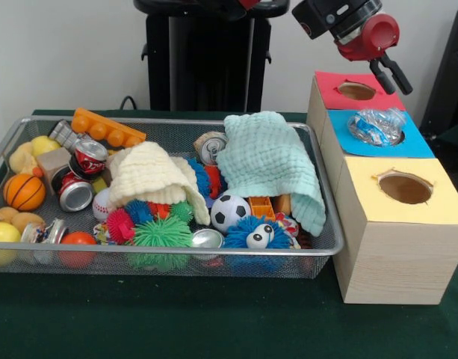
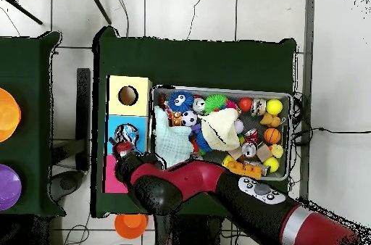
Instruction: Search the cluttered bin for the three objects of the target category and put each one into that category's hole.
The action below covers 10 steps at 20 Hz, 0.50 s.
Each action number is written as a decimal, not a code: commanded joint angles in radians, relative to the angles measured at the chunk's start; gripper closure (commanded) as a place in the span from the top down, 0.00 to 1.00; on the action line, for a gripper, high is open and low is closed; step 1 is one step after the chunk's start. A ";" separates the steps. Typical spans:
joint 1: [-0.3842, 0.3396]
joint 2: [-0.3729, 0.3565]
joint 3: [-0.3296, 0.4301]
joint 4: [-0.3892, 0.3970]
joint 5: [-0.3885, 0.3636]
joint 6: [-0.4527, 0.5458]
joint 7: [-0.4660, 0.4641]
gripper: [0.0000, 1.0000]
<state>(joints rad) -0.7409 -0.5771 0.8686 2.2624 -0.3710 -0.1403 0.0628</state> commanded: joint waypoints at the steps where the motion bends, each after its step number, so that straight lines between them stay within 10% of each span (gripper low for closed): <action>1: 0.021 0.007 -0.091 -0.085 -0.033 -0.017 0.270 1.00; 10: 0.018 -0.025 -0.065 -0.061 -0.010 -0.002 0.287 1.00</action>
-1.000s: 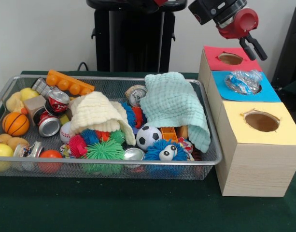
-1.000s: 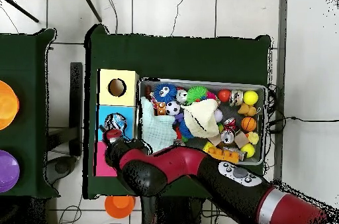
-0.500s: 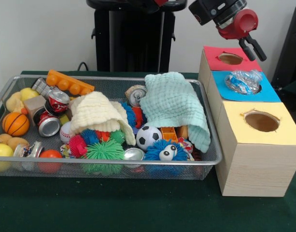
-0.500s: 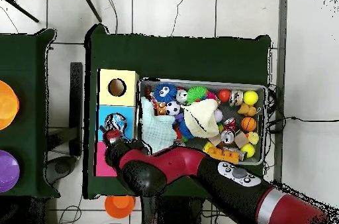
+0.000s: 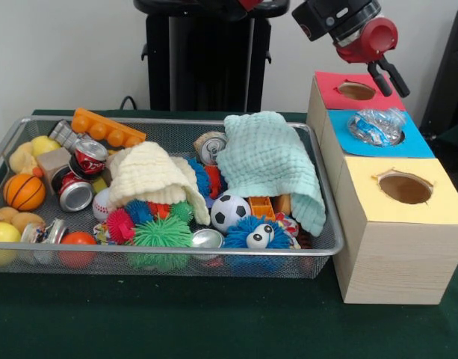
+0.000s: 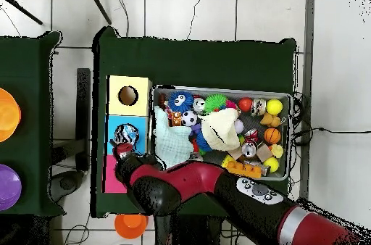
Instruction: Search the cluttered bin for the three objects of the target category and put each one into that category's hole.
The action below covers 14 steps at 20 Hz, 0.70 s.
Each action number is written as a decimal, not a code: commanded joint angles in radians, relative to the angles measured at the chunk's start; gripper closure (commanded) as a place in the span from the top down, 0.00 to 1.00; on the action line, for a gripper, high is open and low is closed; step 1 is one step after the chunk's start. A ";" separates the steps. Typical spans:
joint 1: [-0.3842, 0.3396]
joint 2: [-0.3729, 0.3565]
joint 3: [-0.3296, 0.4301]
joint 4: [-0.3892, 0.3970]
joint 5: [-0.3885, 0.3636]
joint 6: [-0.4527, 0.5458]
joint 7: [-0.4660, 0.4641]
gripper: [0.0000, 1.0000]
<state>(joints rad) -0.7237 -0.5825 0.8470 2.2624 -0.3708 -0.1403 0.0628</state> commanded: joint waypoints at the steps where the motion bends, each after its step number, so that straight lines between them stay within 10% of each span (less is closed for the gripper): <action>1: 0.000 -0.034 -0.040 -0.054 -0.002 0.001 0.293 1.00; 9: -0.060 -0.228 0.113 0.050 0.117 0.067 0.376 1.00; 14: -0.011 -0.379 0.031 0.066 0.178 0.134 0.376 1.00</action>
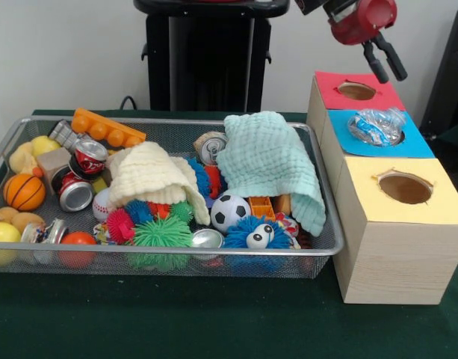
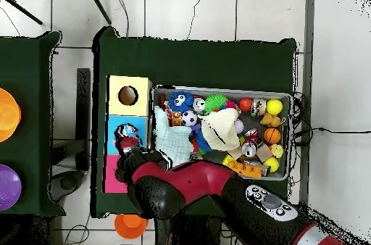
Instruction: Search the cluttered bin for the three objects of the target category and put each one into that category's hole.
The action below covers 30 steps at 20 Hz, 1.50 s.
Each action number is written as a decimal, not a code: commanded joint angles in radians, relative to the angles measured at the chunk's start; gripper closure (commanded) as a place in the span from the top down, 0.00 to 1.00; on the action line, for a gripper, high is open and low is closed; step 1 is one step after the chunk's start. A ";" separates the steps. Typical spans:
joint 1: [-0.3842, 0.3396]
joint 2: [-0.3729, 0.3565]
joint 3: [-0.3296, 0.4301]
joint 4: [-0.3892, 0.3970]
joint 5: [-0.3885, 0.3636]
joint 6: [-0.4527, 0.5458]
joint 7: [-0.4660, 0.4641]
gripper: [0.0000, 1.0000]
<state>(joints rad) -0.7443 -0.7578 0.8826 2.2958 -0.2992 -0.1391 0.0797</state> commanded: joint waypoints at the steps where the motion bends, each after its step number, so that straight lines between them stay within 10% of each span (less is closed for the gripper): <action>1: 0.024 -0.257 -0.027 0.036 0.132 0.167 0.359 1.00; 7: 0.238 -0.360 -0.343 -0.057 0.150 0.339 0.292 1.00; 13: 0.424 -0.286 -0.596 -0.172 0.039 0.421 0.313 1.00; 22: 0.533 -0.236 -0.733 -0.251 0.015 0.505 0.312 1.00; 23: 0.533 -0.235 -0.735 -0.248 0.027 0.494 0.302 0.00; 30: 0.533 -0.236 -0.753 -0.237 0.033 0.489 0.285 0.00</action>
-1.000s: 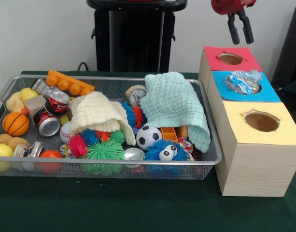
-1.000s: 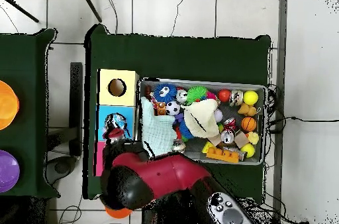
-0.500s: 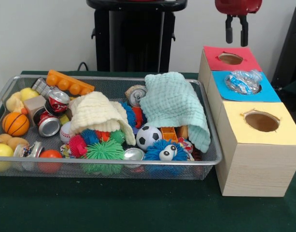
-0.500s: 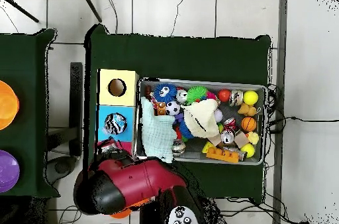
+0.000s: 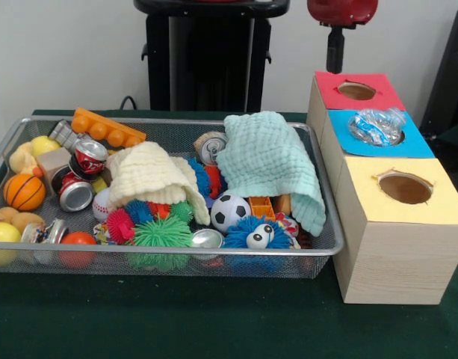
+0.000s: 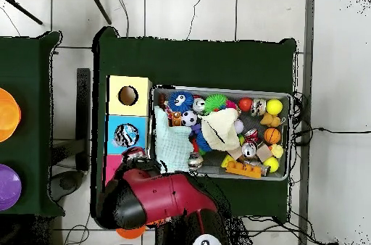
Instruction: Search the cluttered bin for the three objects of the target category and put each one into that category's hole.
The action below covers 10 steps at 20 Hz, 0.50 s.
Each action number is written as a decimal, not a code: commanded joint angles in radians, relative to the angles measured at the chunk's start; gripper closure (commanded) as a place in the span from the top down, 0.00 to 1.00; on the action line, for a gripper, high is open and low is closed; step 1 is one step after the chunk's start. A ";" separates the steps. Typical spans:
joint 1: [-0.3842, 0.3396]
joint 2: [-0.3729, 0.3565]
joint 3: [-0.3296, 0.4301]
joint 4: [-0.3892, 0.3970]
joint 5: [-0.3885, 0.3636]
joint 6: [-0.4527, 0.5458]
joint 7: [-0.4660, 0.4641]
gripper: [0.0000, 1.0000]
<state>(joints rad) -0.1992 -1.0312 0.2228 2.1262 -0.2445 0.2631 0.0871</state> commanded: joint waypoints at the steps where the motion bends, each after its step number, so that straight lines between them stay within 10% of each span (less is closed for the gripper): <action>1: -0.015 0.039 -0.098 -0.063 -0.022 0.084 0.274 0.00; 10: -0.114 0.067 -0.033 -0.057 0.013 0.066 0.236 0.00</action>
<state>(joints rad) -0.2692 -1.0274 0.1832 2.1216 -0.2447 0.2631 0.0871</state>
